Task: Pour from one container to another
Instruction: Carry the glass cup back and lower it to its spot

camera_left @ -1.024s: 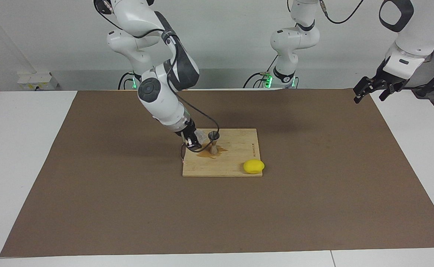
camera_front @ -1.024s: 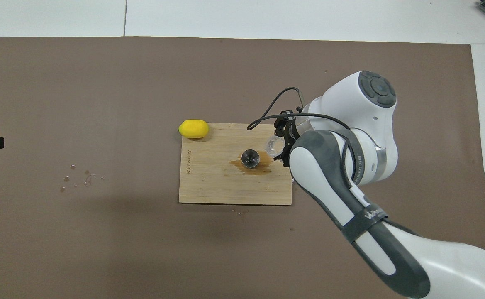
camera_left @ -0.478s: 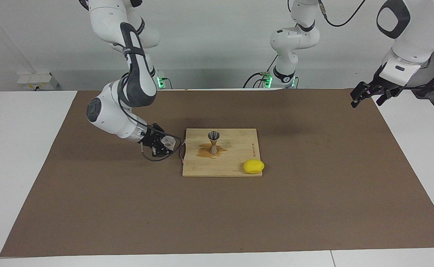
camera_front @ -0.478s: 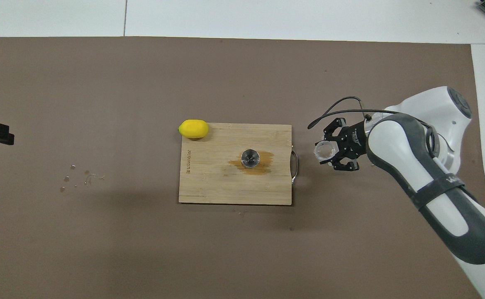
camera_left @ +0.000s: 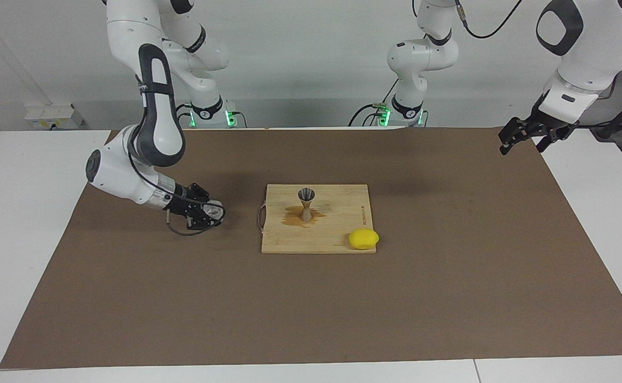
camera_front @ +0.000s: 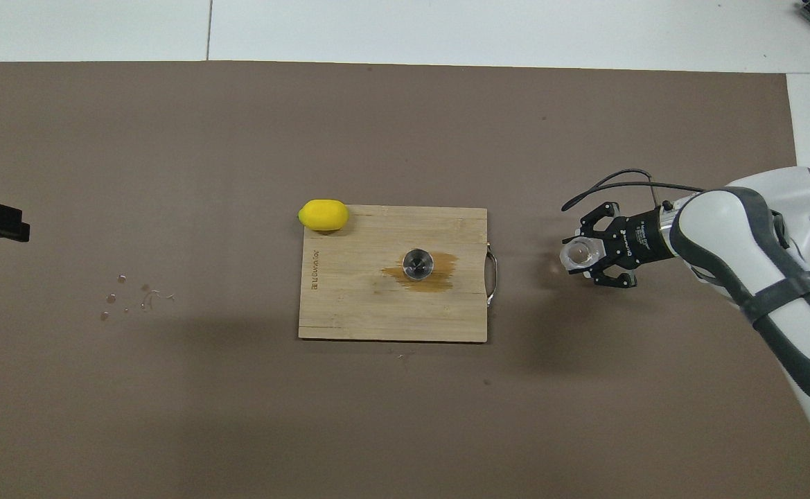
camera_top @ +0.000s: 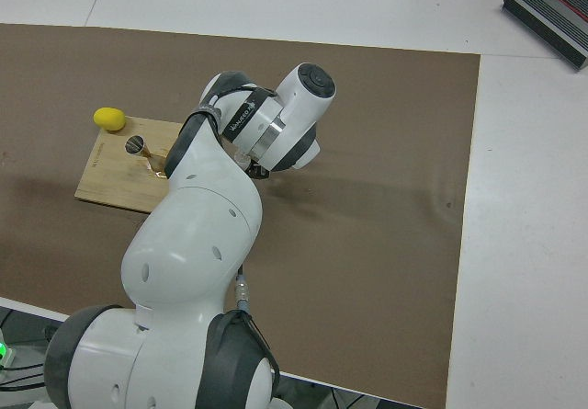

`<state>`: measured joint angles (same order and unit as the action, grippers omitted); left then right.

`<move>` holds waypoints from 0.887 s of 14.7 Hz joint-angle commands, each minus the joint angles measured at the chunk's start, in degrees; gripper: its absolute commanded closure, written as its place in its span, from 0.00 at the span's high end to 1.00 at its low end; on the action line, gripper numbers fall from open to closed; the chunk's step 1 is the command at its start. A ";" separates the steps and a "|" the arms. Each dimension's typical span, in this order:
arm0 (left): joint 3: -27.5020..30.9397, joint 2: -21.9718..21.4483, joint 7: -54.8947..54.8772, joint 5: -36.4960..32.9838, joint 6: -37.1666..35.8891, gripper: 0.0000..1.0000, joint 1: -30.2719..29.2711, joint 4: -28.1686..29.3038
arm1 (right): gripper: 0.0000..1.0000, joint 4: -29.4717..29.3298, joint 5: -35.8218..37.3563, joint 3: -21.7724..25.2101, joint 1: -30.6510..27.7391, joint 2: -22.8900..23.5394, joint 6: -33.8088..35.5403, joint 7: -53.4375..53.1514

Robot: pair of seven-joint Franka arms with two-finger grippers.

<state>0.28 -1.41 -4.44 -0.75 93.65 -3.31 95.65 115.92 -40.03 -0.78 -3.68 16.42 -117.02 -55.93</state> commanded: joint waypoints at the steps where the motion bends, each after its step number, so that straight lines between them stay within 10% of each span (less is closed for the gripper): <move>1: 1.21 -0.09 0.66 -0.56 -0.40 1.00 1.46 -0.46 | 0.00 0.27 -2.68 -0.71 -2.82 1.68 0.03 3.89; 6: 2.88 -0.09 0.66 -0.56 -0.58 1.00 3.31 -0.46 | 0.00 0.53 -4.96 -0.71 -3.53 3.10 -0.23 7.85; 8: 2.88 -0.09 0.66 -0.48 -0.49 1.00 3.31 -0.46 | 0.14 1.23 -5.05 -0.71 -3.70 3.01 -0.49 7.33; 10: 2.88 -0.09 0.66 -0.21 -0.49 1.00 3.31 -0.46 | 0.44 1.58 -4.97 -0.54 -4.06 2.92 -0.67 7.06; 12: 2.88 -0.18 0.66 -0.30 -0.40 1.00 3.22 -0.46 | 0.98 2.46 -4.79 -0.27 -4.06 2.75 -1.80 7.50; 13: 2.88 -0.18 0.66 -0.30 -0.49 1.00 3.13 -0.46 | 0.99 2.64 -4.79 -0.27 -4.23 2.74 -2.51 7.67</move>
<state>1.78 -1.41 -4.44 -0.75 93.65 -1.66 95.65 116.93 -43.34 -0.69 -6.97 19.95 -117.73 -50.06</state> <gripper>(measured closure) 0.000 0.357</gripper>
